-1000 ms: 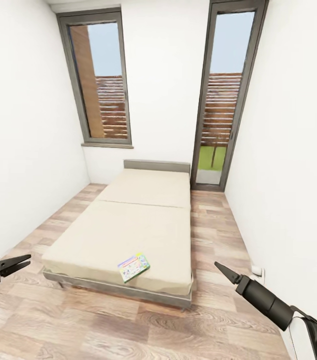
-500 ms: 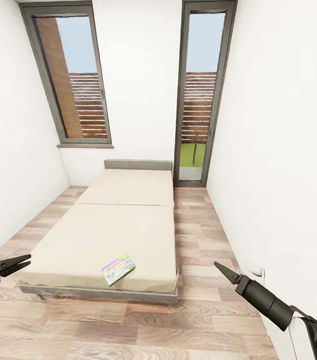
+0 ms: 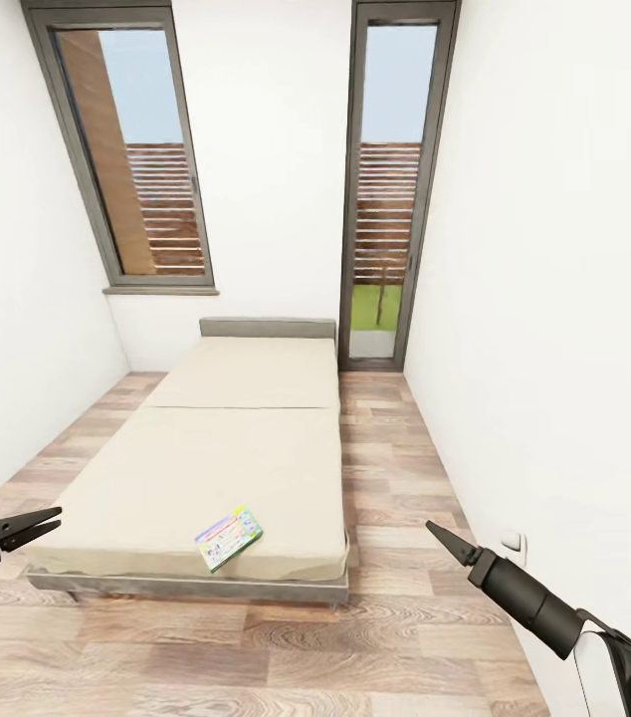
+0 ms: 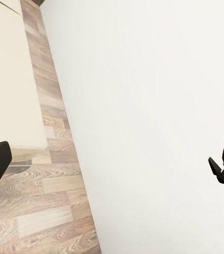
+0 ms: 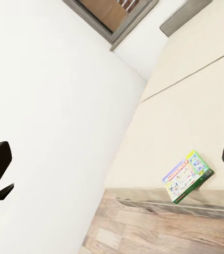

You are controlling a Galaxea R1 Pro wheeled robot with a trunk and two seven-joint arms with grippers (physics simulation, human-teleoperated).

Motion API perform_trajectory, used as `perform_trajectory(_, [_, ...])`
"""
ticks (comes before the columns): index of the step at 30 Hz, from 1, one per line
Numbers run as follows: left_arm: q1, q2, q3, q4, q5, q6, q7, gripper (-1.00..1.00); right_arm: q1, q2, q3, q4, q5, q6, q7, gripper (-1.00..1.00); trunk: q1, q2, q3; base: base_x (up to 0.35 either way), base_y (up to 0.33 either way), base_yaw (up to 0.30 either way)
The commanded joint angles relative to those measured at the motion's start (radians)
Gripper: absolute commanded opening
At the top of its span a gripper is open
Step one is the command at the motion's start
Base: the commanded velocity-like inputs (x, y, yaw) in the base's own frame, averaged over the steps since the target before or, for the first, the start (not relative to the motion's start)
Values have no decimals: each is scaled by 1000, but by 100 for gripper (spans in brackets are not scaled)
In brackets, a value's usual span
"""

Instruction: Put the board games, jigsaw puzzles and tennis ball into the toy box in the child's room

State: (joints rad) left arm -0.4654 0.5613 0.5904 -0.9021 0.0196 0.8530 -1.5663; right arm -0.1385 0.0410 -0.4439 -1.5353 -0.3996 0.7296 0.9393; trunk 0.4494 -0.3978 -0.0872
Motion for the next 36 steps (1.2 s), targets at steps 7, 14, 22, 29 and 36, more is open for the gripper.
perform_trajectory(7, [-1, 0, 0, 0, -2, 11, -5, 100, -1, 2, -1, -1, -2, 4, 0, 100, 1, -2, -2, 0, 0, -4])
perform_trajectory(14, [-1, 0, 0, 0, -2, 11, -5, 100, -1, 2, -1, -1, -2, 3, 0, 100, 1, -2, -2, 56, 20, -1])
perform_trajectory(22, [-1, 0, 0, 0, -2, 11, -5, 100, -1, 2, -1, -1, -2, 0, 1, 100, 1, -2, -2, 217, 92, 0])
perform_trajectory(29, [-1, 0, 0, 0, -2, 11, -5, 100, -1, 2, -1, -2, -2, -2, 2, 100, 1, -2, 2, 282, 22, 0])
perform_trajectory(36, [-1, 0, 0, 0, 0, 11, -5, 100, -1, 2, -1, -2, -2, -2, 3, 100, 1, -2, 12, 207, 4, 0])
